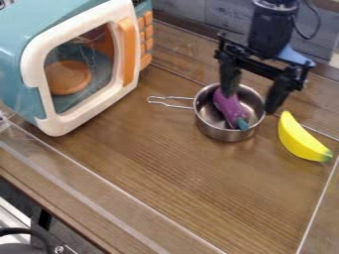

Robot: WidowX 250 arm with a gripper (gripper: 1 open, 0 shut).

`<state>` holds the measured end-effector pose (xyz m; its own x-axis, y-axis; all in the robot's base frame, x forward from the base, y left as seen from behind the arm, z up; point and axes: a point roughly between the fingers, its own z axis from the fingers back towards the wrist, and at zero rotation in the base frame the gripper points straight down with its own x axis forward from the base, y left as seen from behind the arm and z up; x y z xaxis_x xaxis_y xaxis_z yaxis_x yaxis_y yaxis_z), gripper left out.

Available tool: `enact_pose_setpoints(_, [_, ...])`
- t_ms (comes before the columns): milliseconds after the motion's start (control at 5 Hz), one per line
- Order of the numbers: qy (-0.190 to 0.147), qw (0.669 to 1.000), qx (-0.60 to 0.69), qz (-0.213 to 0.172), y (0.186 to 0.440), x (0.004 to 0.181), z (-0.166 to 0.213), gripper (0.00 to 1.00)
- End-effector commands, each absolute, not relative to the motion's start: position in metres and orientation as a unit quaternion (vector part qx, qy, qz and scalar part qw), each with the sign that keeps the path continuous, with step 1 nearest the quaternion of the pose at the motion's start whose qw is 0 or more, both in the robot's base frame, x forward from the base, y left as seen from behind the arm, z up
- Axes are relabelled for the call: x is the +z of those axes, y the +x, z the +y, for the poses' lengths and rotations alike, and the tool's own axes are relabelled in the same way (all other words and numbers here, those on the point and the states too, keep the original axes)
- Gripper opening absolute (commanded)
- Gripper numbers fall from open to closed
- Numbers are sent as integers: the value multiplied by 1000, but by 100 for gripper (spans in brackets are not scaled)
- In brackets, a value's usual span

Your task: Put the banana in the silver pot

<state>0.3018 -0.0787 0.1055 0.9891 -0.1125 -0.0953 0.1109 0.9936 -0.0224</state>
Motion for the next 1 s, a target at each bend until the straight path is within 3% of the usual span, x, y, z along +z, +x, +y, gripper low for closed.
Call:
enact_pose_setpoints(0, [-19, 998, -64, 8, 314, 114, -100, 100])
enact_pose_setpoints(800, [-27, 996, -74, -41, 332, 74, -139, 100])
